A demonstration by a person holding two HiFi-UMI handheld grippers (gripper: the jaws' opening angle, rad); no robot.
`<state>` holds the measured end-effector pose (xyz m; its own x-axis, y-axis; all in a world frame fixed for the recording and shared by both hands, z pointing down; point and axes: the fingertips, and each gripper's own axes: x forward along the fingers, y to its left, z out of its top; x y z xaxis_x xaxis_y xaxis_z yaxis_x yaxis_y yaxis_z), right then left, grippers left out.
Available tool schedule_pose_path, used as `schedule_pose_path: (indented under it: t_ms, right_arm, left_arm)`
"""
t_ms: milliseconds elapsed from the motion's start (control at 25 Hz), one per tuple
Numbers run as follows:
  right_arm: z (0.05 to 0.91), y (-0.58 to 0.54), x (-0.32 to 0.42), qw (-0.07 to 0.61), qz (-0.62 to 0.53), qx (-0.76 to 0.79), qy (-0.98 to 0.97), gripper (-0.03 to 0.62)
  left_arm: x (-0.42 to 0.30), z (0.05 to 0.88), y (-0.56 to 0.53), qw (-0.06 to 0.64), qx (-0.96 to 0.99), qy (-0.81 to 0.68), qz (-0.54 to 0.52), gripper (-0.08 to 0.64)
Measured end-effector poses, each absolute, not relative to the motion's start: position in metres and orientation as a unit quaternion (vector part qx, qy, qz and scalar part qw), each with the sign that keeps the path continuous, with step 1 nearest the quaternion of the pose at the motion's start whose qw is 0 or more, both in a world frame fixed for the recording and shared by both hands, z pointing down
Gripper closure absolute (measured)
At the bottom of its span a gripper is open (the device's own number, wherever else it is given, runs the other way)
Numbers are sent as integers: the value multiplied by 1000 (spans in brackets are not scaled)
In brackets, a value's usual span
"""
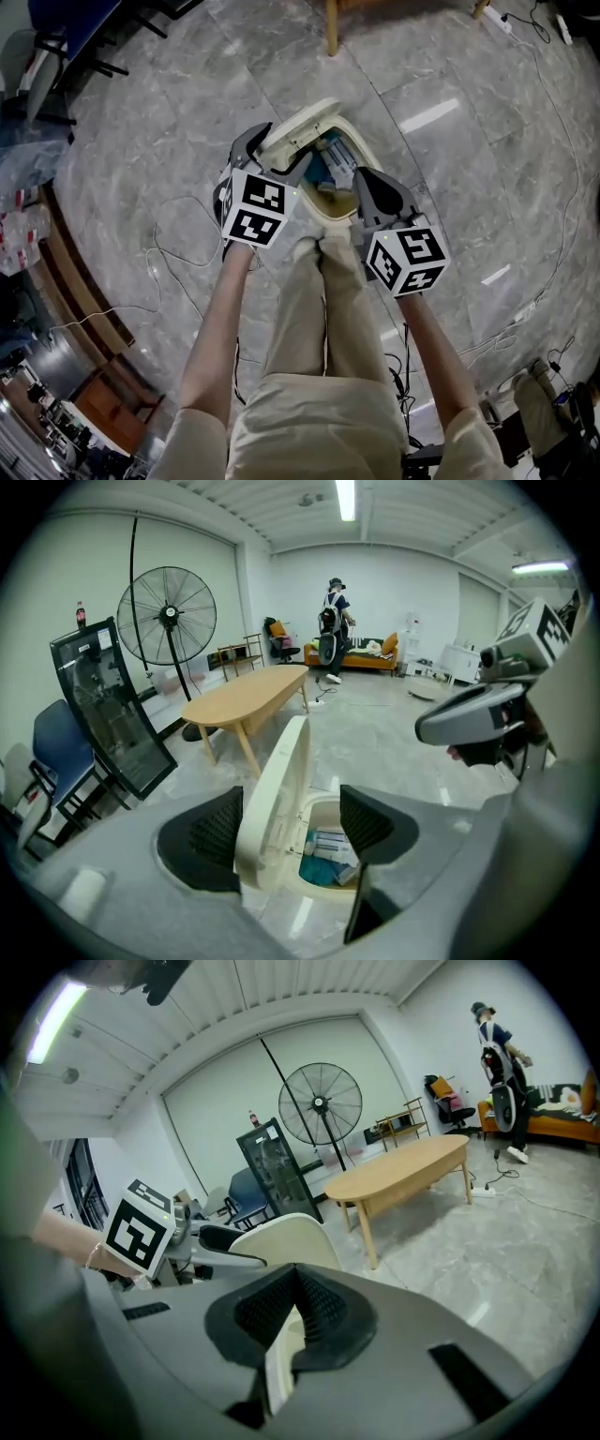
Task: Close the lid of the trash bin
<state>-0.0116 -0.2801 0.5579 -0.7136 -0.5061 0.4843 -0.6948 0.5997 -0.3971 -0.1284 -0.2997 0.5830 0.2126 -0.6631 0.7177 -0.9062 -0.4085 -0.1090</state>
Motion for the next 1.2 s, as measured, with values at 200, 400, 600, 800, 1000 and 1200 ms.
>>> schedule_pose_path:
  t_ms: [200,400,600,800,1000,1200]
  right_arm:
    - [568,-270,1,165,304,369,-863,588]
    - [574,-254,8,168,312,390,-850,588]
    - [577,-242,14,162,319,409,-839,588]
    - [582,-229,25,159,322,430,-828,588]
    - [590,-215,37,166,321,451,-816,588]
    - [600,-206,52,165,326,469,-804,588]
  left_arm:
    - [-125,587,-296,139,766,-500,378,249]
    - [-115,588,-288,126,782,-476,382,249]
    - [-108,589,-284,117,790,-466,381,249]
    - [-94,593,-275,115,800,-447,384,249]
    - [-81,602,-265,107,806,-422,401,249]
    - [-67,610,-257,107,810,-407,408,249]
